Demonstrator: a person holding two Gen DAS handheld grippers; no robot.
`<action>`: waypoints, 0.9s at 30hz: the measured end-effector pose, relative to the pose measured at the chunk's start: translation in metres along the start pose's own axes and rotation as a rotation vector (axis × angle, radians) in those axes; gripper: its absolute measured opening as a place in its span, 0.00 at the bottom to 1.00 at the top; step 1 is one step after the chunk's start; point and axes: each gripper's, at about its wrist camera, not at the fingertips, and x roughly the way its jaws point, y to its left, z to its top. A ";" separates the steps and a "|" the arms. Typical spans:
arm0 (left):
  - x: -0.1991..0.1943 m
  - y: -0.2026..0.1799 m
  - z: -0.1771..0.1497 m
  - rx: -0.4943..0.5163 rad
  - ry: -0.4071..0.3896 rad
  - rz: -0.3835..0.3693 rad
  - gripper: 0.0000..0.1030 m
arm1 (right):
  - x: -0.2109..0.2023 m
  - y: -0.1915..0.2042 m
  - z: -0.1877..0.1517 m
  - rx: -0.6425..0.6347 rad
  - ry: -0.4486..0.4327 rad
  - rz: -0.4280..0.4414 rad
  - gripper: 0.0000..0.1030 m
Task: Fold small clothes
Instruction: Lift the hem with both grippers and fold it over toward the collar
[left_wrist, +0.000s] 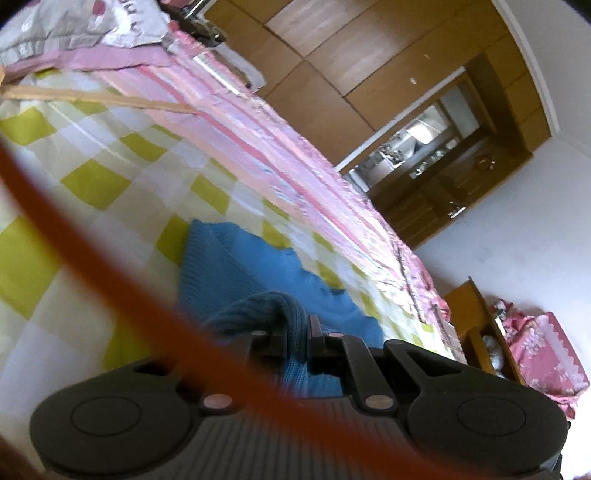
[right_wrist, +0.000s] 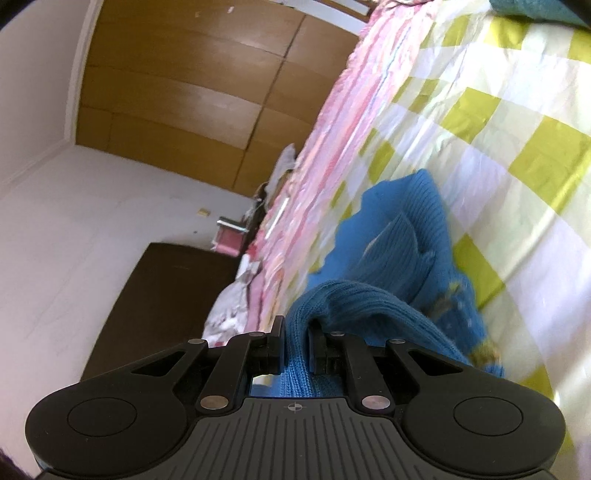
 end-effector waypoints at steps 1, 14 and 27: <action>0.005 0.004 0.001 -0.012 0.007 0.002 0.14 | 0.004 -0.001 0.002 0.003 0.002 -0.009 0.12; 0.034 0.004 0.012 0.065 0.036 0.073 0.14 | 0.032 -0.003 0.016 -0.023 0.007 -0.081 0.15; 0.013 -0.008 -0.005 0.226 0.117 0.092 0.19 | 0.034 0.015 0.003 -0.169 0.157 -0.127 0.31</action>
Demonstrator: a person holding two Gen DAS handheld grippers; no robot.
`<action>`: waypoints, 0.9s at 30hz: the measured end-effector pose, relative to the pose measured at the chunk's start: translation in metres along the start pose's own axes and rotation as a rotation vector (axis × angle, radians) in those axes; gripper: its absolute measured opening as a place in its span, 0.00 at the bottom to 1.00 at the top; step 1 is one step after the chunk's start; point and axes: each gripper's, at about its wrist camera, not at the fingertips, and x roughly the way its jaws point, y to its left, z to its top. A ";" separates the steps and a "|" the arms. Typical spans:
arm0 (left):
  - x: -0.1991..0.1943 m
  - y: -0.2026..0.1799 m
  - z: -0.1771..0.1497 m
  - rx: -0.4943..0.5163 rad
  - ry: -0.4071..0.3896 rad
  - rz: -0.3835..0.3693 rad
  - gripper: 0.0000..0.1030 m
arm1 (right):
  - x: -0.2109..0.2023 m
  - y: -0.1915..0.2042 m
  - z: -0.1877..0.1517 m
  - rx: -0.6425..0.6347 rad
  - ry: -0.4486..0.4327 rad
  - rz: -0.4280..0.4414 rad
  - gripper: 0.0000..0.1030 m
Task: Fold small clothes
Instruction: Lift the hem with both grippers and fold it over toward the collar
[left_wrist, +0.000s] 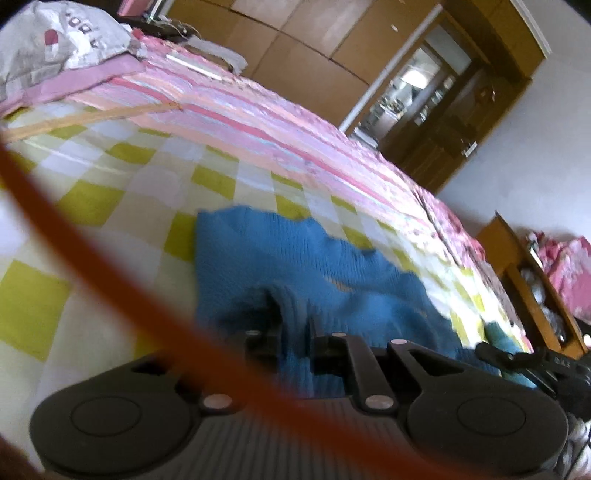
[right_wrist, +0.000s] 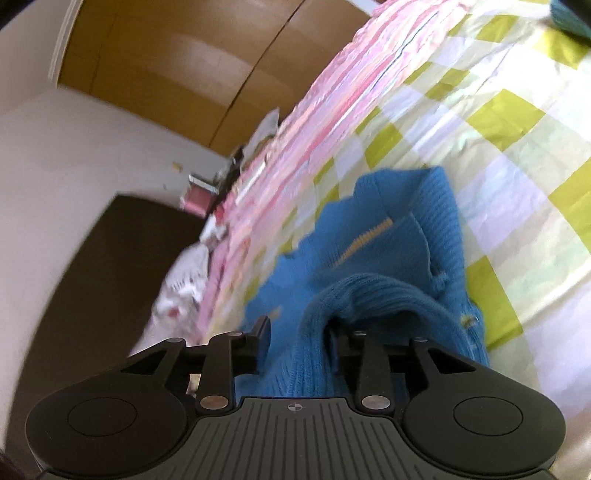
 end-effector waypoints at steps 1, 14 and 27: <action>-0.001 0.000 -0.003 0.007 0.018 -0.007 0.20 | 0.001 0.000 -0.003 -0.016 0.017 -0.010 0.31; 0.005 -0.013 0.008 0.010 0.067 -0.122 0.19 | 0.001 0.023 0.003 -0.055 0.029 0.041 0.14; 0.027 0.015 0.045 -0.225 -0.109 -0.015 0.19 | 0.028 -0.017 0.040 0.267 -0.181 0.039 0.30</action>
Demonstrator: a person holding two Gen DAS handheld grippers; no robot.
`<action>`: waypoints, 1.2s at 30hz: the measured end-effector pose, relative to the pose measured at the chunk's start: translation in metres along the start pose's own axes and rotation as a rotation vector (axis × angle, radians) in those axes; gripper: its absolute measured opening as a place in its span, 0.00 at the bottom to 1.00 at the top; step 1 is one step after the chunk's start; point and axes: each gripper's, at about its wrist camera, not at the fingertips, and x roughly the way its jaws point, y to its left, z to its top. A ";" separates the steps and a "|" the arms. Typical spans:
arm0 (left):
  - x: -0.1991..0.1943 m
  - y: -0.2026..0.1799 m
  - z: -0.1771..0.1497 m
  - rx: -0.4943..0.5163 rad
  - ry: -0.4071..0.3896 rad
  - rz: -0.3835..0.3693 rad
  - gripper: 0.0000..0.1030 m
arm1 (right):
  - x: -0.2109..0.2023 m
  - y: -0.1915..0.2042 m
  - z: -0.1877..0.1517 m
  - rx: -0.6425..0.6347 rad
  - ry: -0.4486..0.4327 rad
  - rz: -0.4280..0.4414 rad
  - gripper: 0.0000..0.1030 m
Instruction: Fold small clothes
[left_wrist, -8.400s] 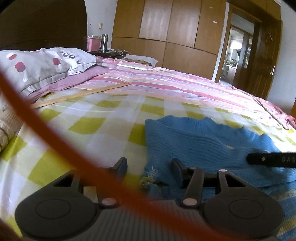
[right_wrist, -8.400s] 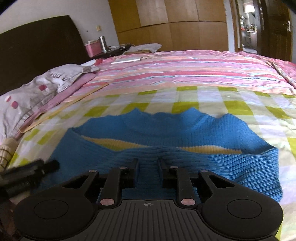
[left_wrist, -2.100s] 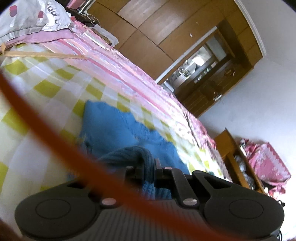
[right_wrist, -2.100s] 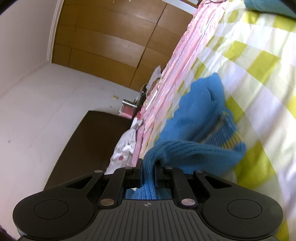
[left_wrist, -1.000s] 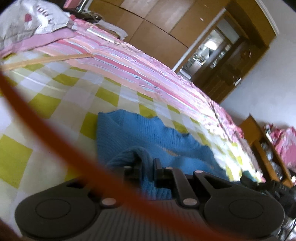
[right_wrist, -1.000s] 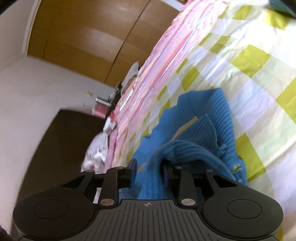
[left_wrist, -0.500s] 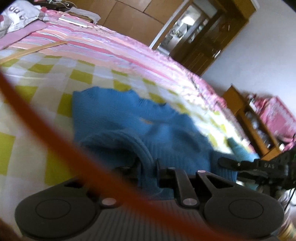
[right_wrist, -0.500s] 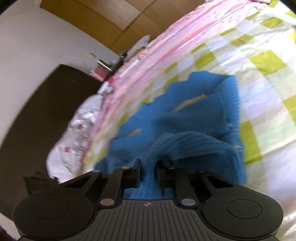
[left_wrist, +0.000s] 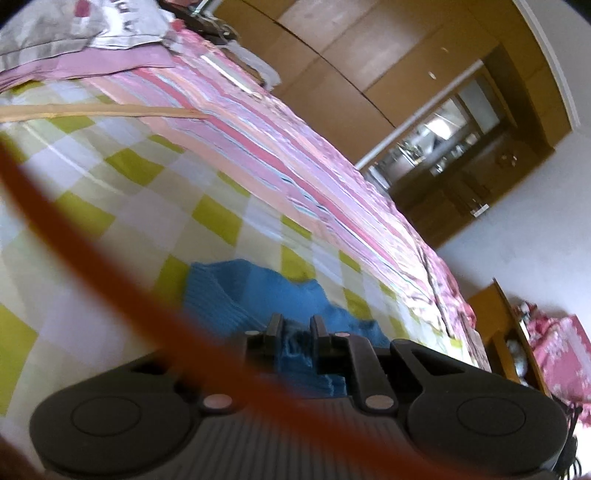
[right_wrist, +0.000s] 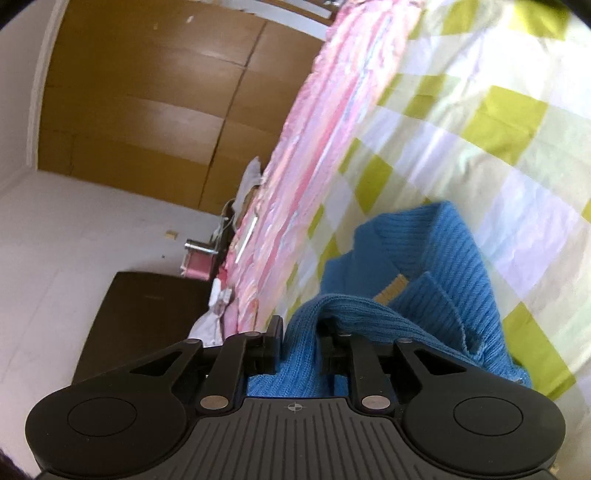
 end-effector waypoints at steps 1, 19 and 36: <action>0.001 0.002 0.002 -0.015 -0.007 0.007 0.19 | 0.002 -0.002 0.000 0.003 -0.002 0.001 0.39; -0.049 -0.025 -0.027 0.195 -0.133 0.018 0.20 | -0.007 0.025 -0.008 -0.329 -0.056 -0.124 0.49; 0.030 -0.027 -0.023 0.404 -0.020 0.283 0.38 | -0.013 0.017 -0.023 -0.604 -0.047 -0.345 0.49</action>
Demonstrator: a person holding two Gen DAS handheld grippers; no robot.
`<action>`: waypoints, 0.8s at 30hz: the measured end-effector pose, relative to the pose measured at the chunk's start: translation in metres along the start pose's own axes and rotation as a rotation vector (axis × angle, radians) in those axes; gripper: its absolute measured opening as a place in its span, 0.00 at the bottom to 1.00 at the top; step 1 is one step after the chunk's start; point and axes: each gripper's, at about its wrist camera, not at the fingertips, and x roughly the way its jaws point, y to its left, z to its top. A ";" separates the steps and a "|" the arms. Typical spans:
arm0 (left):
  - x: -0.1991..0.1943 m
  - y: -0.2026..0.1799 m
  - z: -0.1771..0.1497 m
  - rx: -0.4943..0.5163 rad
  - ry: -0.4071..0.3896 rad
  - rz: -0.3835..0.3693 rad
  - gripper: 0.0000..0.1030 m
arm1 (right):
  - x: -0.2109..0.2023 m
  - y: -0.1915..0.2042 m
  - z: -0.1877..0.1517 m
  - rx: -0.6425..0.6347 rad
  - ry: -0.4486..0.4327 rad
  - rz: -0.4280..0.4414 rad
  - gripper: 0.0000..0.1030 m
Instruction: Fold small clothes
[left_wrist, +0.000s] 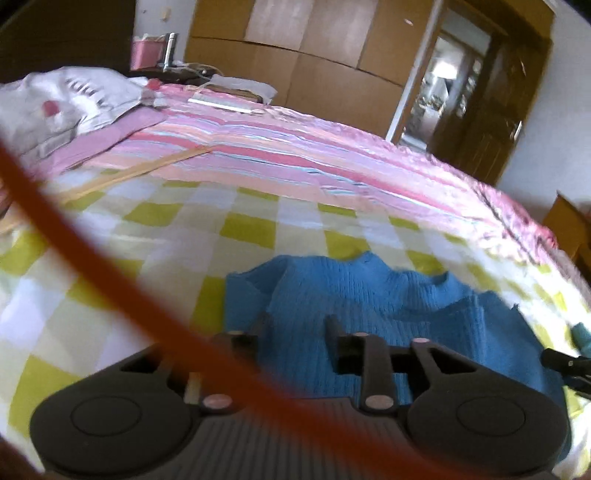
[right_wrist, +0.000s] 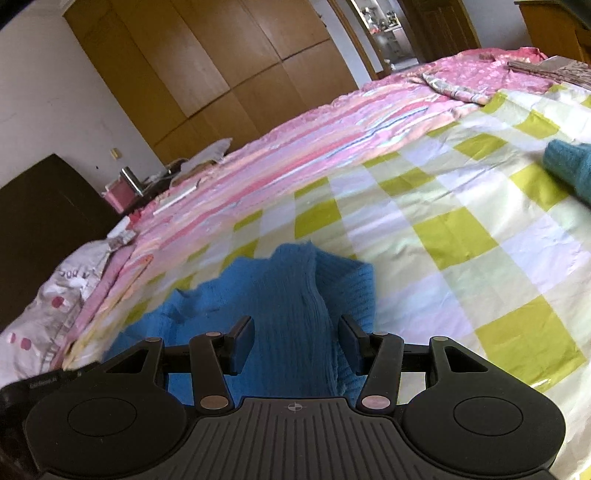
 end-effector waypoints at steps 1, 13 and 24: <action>0.004 -0.003 0.002 0.023 0.000 0.015 0.39 | 0.001 0.001 0.000 -0.010 0.003 -0.003 0.49; 0.007 -0.010 -0.003 0.102 0.019 0.078 0.14 | 0.008 0.009 0.001 -0.087 0.045 -0.033 0.41; -0.022 0.011 0.011 0.037 -0.090 0.106 0.12 | -0.005 0.008 0.011 -0.102 -0.016 -0.058 0.09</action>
